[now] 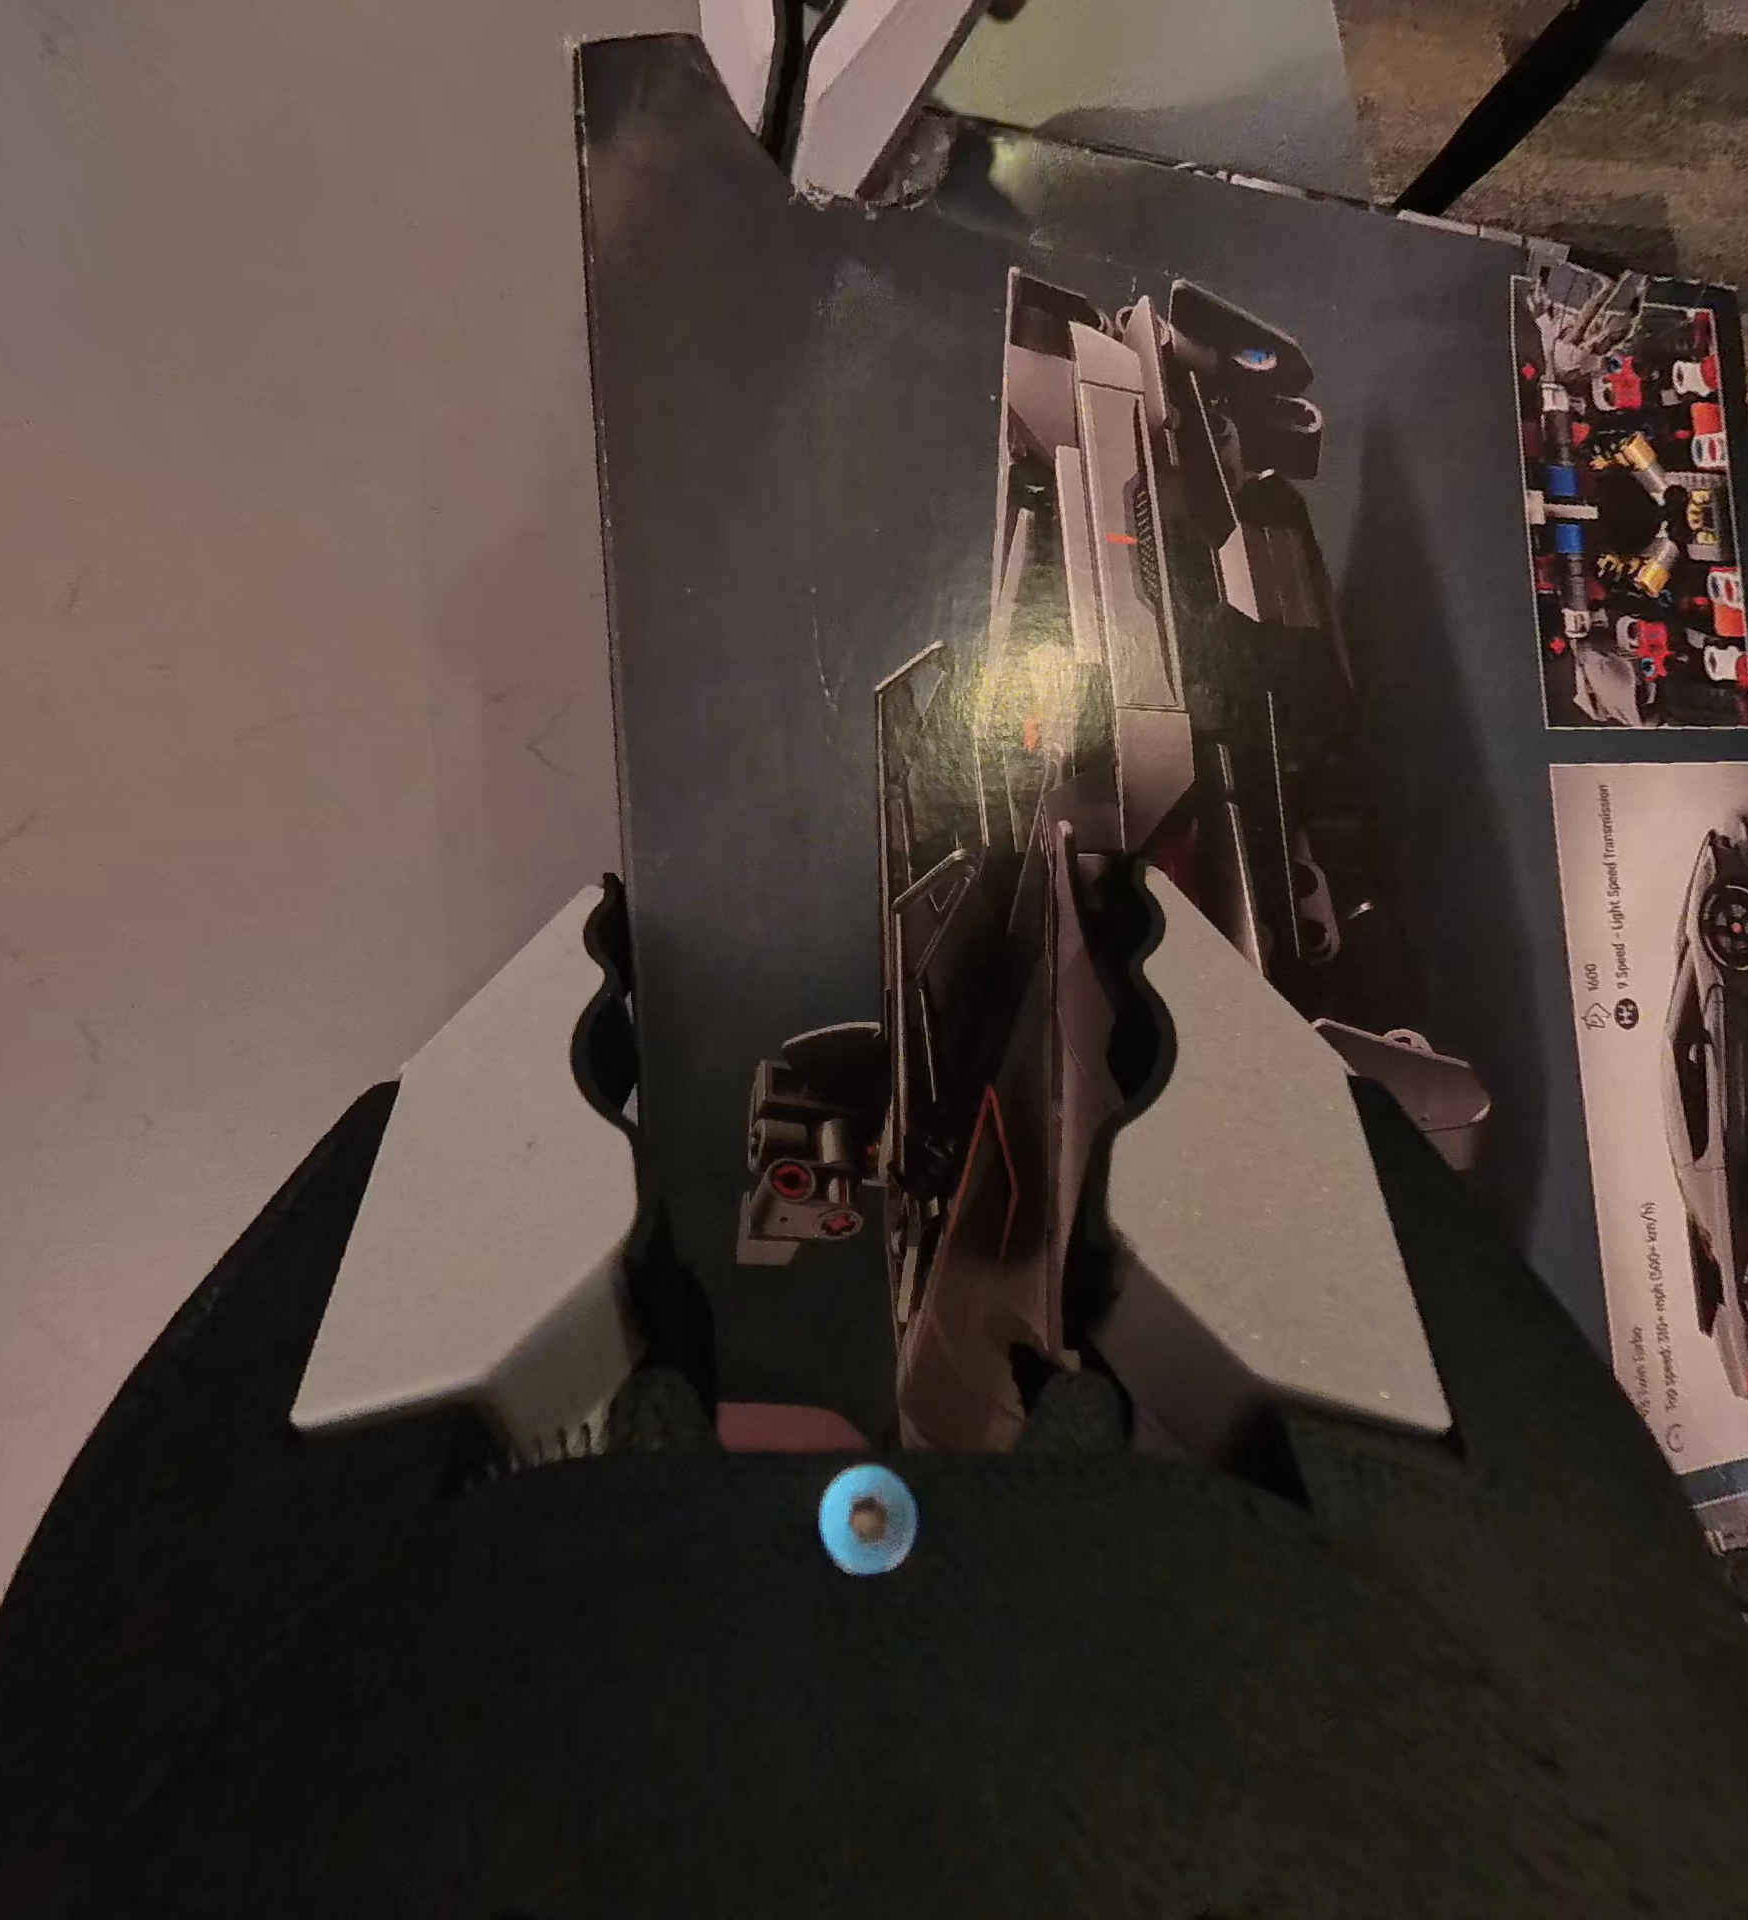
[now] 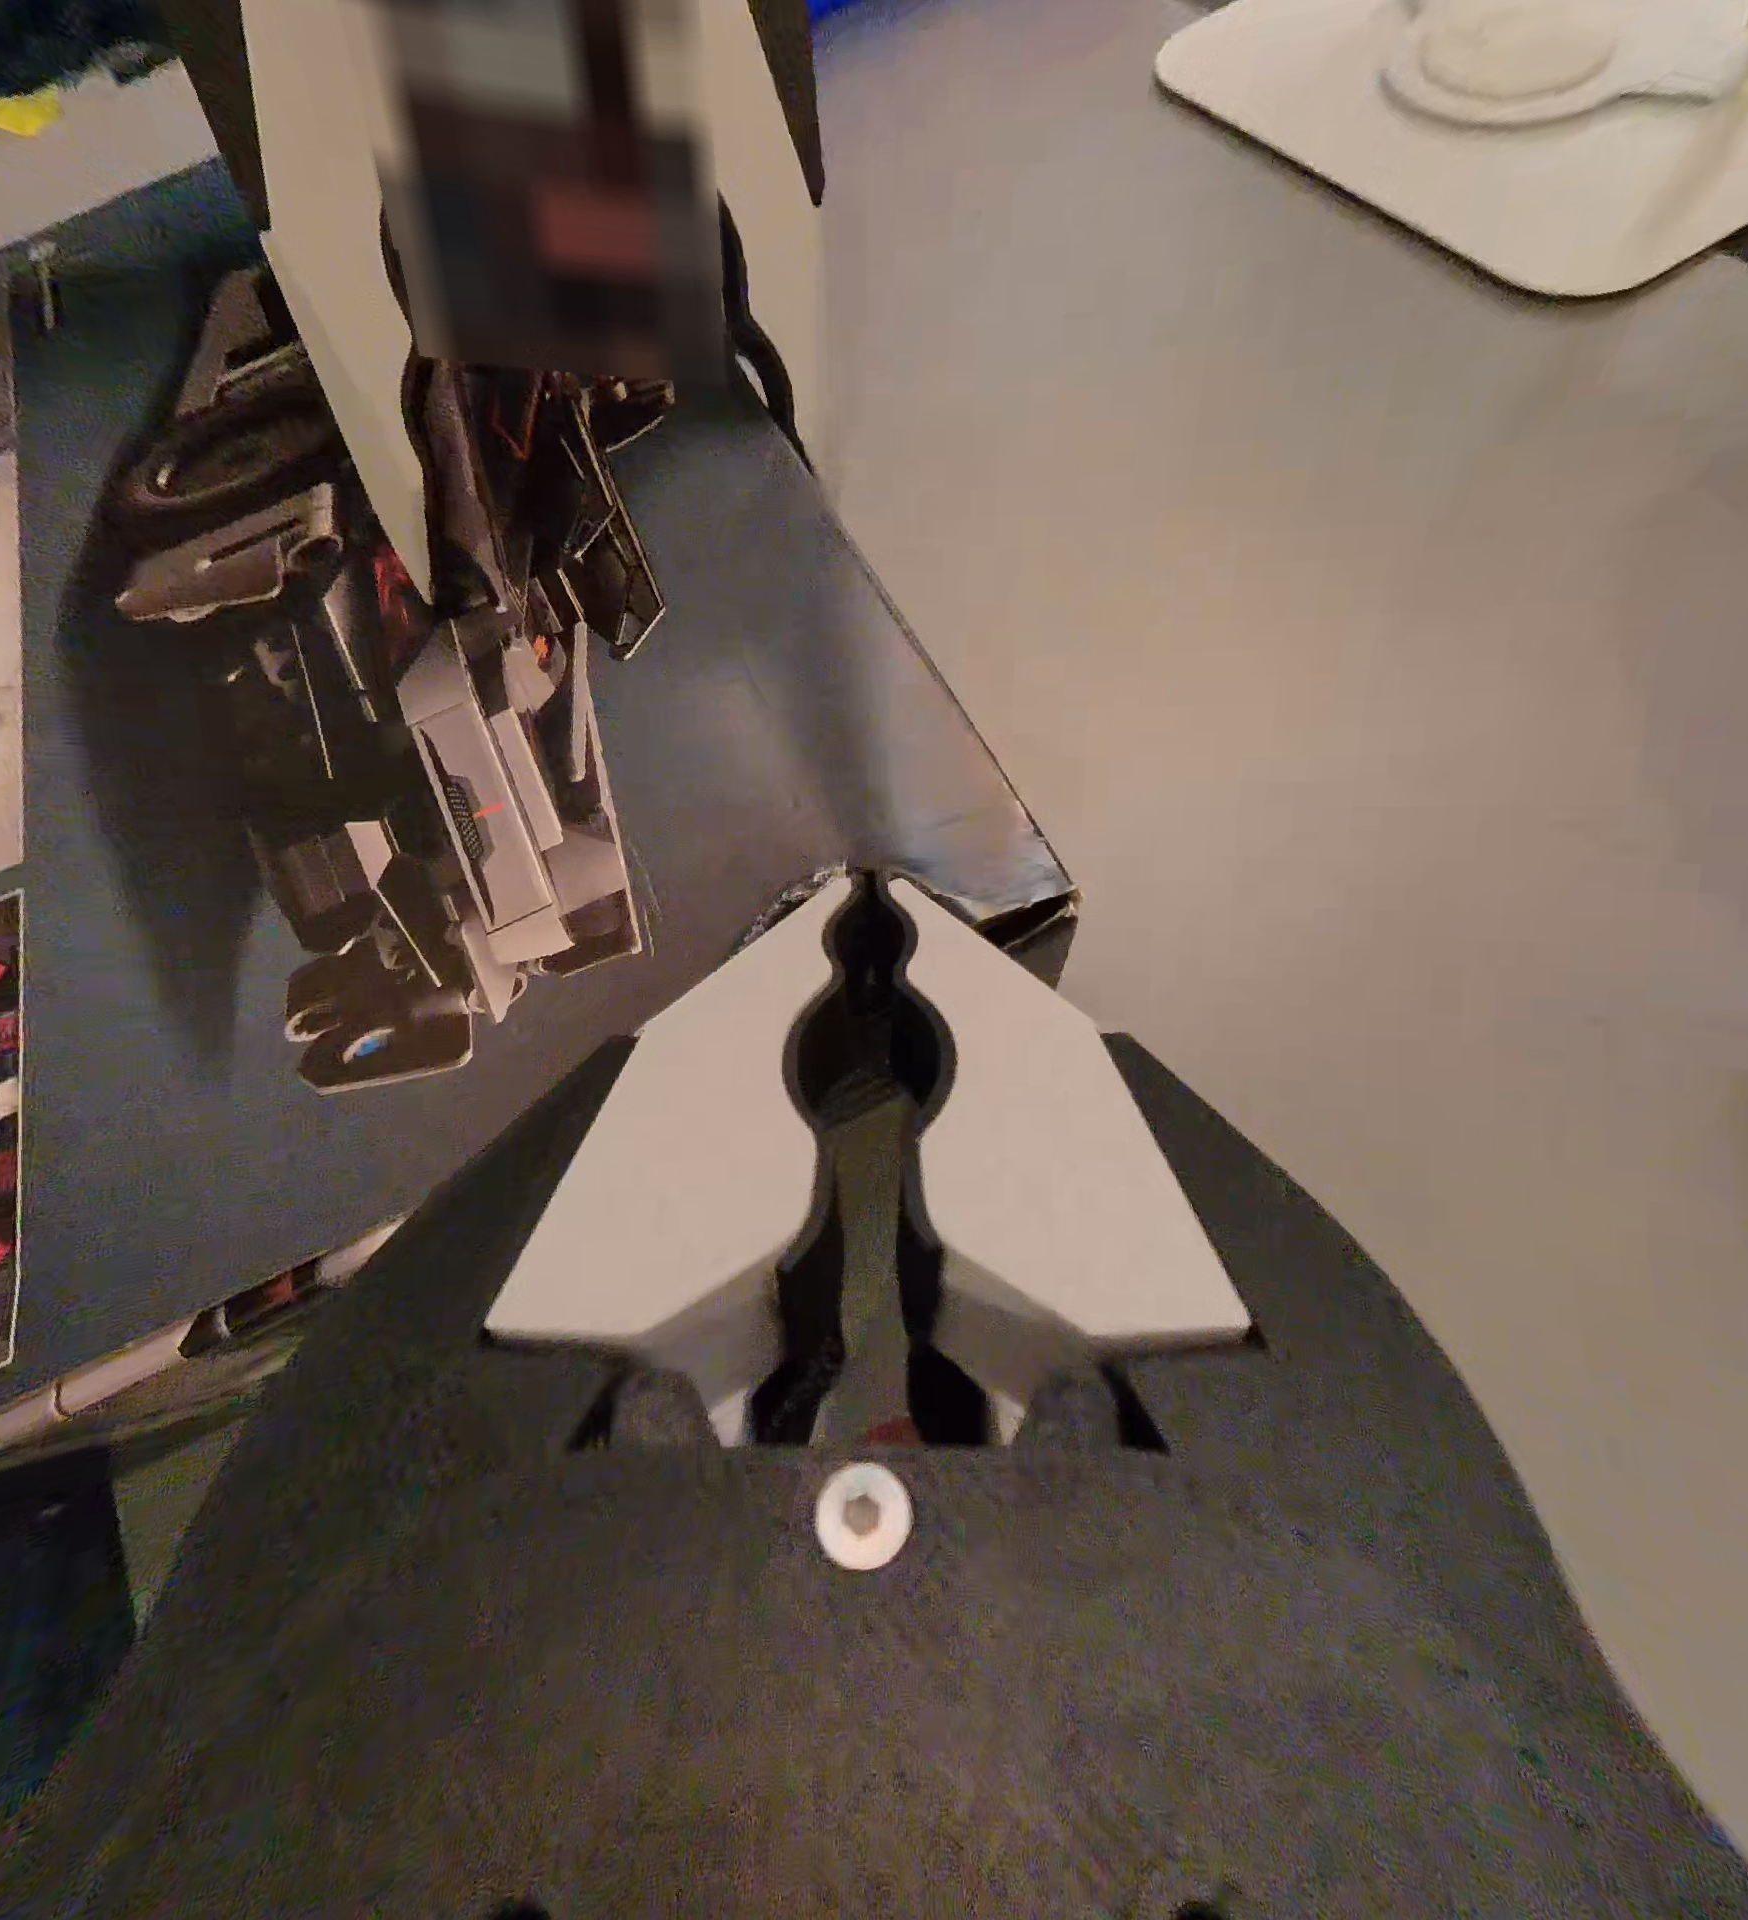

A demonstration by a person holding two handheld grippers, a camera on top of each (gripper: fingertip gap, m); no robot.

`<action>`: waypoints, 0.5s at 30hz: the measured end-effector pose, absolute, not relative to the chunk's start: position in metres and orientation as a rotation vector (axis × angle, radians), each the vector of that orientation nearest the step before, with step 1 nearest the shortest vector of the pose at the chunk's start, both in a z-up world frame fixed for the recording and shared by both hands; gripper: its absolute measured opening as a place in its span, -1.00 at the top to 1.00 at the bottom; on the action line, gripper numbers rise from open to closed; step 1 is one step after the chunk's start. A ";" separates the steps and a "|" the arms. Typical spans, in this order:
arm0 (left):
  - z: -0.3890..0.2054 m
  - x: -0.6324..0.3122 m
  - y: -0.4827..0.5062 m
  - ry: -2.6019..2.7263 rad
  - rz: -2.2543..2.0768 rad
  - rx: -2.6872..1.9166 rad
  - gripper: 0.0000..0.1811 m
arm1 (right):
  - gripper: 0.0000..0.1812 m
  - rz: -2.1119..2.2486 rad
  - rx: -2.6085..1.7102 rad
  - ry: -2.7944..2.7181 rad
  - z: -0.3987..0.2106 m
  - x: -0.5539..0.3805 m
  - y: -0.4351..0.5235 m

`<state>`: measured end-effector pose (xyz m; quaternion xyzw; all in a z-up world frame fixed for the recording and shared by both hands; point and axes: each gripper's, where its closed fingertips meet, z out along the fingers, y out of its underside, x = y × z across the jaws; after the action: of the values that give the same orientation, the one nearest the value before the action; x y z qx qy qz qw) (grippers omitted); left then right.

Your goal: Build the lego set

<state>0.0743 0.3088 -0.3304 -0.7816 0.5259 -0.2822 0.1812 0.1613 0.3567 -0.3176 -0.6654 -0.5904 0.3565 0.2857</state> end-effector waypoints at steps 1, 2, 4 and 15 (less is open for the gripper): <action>-0.331 0.074 0.309 1.484 -0.796 -2.210 -0.01 | 1.00 0.892 -1.765 -1.640 -0.320 0.162 0.356; -0.331 0.074 0.309 1.481 -0.796 -2.209 0.00 | 1.00 0.855 -1.760 -1.723 -0.322 0.163 0.352; -0.331 0.074 0.310 1.480 -0.789 -2.209 -0.01 | 1.00 0.842 -1.803 -1.828 -0.324 0.163 0.349; -0.332 0.075 0.311 1.501 -0.785 -2.198 0.00 | 1.00 0.633 -1.689 -2.257 -0.339 0.169 0.343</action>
<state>0.0747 0.3110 -0.3321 -0.7787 0.5320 -0.2782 0.1824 0.1694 0.3434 -0.3387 -0.5799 -0.7750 0.2175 0.1260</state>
